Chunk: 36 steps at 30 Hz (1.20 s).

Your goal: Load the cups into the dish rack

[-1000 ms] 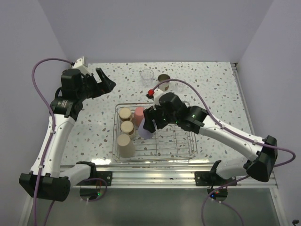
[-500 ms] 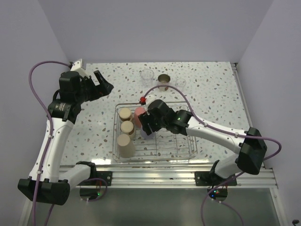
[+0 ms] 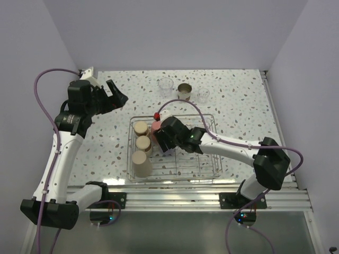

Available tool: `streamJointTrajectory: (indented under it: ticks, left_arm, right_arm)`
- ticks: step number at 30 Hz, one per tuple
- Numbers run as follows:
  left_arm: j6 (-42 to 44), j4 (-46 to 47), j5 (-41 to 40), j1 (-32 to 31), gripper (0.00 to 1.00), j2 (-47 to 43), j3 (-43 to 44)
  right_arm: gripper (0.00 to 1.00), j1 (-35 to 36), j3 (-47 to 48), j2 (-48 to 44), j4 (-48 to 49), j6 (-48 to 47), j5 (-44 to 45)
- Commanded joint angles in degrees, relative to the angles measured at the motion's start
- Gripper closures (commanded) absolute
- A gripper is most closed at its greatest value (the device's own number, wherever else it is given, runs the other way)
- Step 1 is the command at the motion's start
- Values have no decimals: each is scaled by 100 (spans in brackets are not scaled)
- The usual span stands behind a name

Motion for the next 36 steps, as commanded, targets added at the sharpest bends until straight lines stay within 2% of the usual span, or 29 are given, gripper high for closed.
streamJointTrajectory:
  ticks: [1, 9, 13, 14, 16, 17, 19, 22, 29, 36]
  left_arm:
    - [119, 67, 6, 20, 7, 23, 68]
    - [224, 102, -64, 20, 8, 120, 120]
    - [260, 120, -82, 20, 7, 155, 138]
    - [277, 129, -91, 20, 7, 181, 138]
    - [286, 137, -108, 20, 8, 190, 138]
    - [286, 146, -100, 20, 7, 199, 129]
    - [286, 172, -108, 20, 7, 208, 112]
    - [295, 190, -100, 20, 8, 208, 85]
    - [312, 243, -82, 20, 7, 190, 41]
    - [339, 252, -117, 20, 7, 172, 59]
  right_arm:
    - [100, 43, 55, 183, 450, -121, 290]
    - [100, 43, 257, 420, 328, -191, 106]
    - [80, 60, 275, 359, 249, -173, 18]
    - [69, 69, 266, 315, 240, -173, 9]
    - [57, 104, 222, 254, 213, -156, -8]
    - [41, 113, 205, 201, 205, -147, -8]
    - [26, 148, 161, 131, 204, -130, 0]
    - [16, 166, 108, 78, 169, -103, 27]
    - [2, 166, 125, -133, 46, -77, 106]
    - [2, 166, 345, -686, -164, -295, 308]
